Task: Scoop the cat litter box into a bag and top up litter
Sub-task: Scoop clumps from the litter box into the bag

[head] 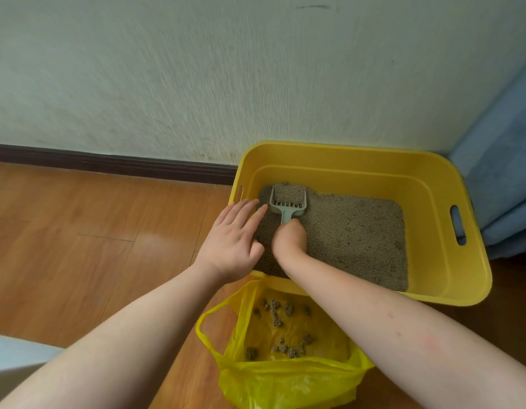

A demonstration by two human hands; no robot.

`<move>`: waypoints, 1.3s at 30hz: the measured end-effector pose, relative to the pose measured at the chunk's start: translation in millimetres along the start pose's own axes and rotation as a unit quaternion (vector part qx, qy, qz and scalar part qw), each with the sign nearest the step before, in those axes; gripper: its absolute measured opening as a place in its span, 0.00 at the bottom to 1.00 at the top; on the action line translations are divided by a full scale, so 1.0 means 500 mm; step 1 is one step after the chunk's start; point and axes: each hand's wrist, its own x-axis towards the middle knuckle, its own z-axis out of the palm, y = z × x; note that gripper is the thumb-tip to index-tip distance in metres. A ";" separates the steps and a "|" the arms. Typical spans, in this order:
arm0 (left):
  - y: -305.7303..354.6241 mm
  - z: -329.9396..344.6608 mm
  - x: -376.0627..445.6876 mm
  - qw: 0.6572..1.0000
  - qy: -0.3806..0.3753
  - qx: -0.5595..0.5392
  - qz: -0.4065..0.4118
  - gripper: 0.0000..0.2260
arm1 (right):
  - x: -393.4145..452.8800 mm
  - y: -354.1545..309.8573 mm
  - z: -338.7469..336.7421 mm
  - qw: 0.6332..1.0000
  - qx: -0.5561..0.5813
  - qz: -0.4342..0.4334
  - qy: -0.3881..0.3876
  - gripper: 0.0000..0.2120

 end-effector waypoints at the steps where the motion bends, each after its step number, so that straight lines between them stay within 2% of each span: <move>1: 0.000 0.000 0.000 1.000 0.001 0.000 0.000 0.32 | 0.000 0.005 0.002 1.000 -0.003 -0.002 0.002 0.12; 3: 0.000 0.000 0.000 1.000 -0.002 -0.002 -0.001 0.32 | 0.001 0.011 -0.001 0.999 -0.022 -0.022 0.008 0.12; 11: -0.002 0.002 0.001 1.000 -0.005 -0.001 -0.001 0.33 | -0.002 0.019 0.018 1.000 0.013 0.005 -0.023 0.14; 13: -0.002 0.002 0.001 1.000 -0.004 0.000 -0.001 0.33 | 0.002 0.031 0.021 0.998 0.055 0.040 -0.009 0.14; 16: -0.002 0.003 0.001 1.000 -0.002 -0.002 -0.002 0.33 | 0.003 0.041 0.022 0.982 0.158 0.103 0.009 0.20; 17: -0.003 0.003 0.001 1.000 0.000 -0.003 -0.001 0.33 | -0.002 0.039 0.017 0.974 0.188 0.126 0.012 0.19; 19: -0.003 0.003 0.001 1.000 0.000 -0.004 0.000 0.33 | -0.003 0.043 0.016 0.980 0.162 0.111 0.015 0.14; 23: -0.003 0.003 0.000 1.000 0.002 -0.006 0.001 0.33 | -0.006 0.047 0.009 0.986 0.141 0.083 0.011 0.16; 28: -0.005 0.004 0.001 1.000 -0.003 -0.003 -0.002 0.33 | -0.016 0.056 -0.005 1.000 0.027 0.006 0.002 0.13; 32: -0.006 0.005 0.001 1.000 0.001 -0.007 -0.002 0.33 | -0.023 0.082 -0.048 0.994 -0.078 -0.079 -0.015 0.11; 39: -0.008 0.004 0.000 1.000 0.003 -0.023 0.005 0.33 | -0.058 0.128 -0.151 0.989 -0.087 -0.114 -0.044 0.12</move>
